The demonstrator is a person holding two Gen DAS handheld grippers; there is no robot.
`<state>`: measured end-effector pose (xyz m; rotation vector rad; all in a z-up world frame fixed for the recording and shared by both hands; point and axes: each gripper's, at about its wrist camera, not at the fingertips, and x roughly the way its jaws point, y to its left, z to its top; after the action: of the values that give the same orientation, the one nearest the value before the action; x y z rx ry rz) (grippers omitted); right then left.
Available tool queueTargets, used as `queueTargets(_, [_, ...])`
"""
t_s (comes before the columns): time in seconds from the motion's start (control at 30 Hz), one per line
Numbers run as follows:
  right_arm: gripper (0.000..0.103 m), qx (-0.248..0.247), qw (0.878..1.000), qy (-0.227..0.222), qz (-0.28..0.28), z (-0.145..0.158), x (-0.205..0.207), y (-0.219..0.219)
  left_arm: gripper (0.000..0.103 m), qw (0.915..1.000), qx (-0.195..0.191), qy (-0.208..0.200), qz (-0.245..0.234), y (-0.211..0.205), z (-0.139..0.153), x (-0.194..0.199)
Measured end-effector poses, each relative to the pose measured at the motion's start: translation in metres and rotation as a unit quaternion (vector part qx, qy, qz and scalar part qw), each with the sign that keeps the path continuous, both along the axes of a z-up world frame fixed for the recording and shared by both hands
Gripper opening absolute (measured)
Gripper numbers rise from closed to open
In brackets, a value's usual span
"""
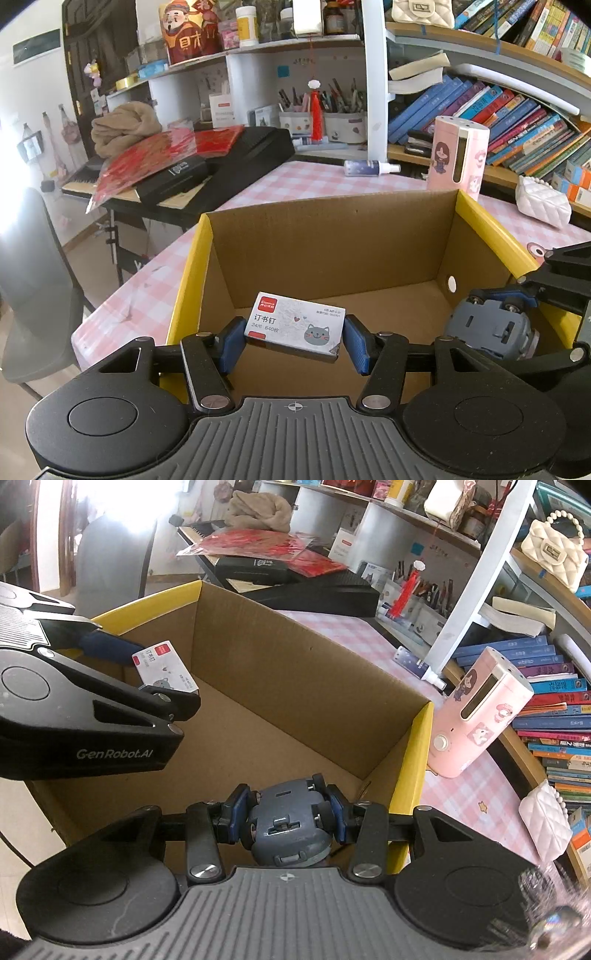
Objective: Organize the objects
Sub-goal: 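Open both grippers to drop the staple box and car into the yellow box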
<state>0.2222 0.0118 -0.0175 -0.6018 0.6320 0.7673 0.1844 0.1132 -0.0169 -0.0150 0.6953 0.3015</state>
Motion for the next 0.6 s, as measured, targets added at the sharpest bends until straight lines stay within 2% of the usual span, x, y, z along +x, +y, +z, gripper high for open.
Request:
queueTargets(0.17, [0.042, 0.002, 1.000, 0.000, -0.001, 0.000, -0.001, 0.001, 0.058, 0.9999, 0.009, -0.007, -0.007, -0.004, 0.003, -0.004])
queueTargets(0.27, [0.042, 0.009, 1.000, 0.005, -0.005, 0.001, -0.001, 0.000, 0.065, 0.9996, 0.020, -0.009, -0.016, -0.010, 0.004, -0.008])
queueTargets(0.33, [0.045, 0.012, 1.000, 0.000, -0.007, 0.002, -0.002, 0.000, 0.069, 0.9995, 0.021, -0.015, -0.017, -0.013, 0.007, -0.012])
queueTargets(0.4, [0.054, 0.022, 1.000, -0.010, -0.005, 0.005, -0.007, -0.001, 0.074, 0.9993, 0.019, -0.025, -0.018, -0.014, 0.012, -0.017])
queueTargets(0.47, [0.059, 0.035, 0.999, -0.021, -0.001, 0.009, -0.011, -0.003, 0.075, 0.9990, 0.018, -0.039, -0.015, -0.015, 0.017, -0.024])
queueTargets(0.6, [0.061, 0.060, 0.998, -0.037, -0.001, 0.019, -0.021, -0.007, 0.076, 0.9983, 0.011, -0.057, -0.005, -0.013, 0.028, -0.036])
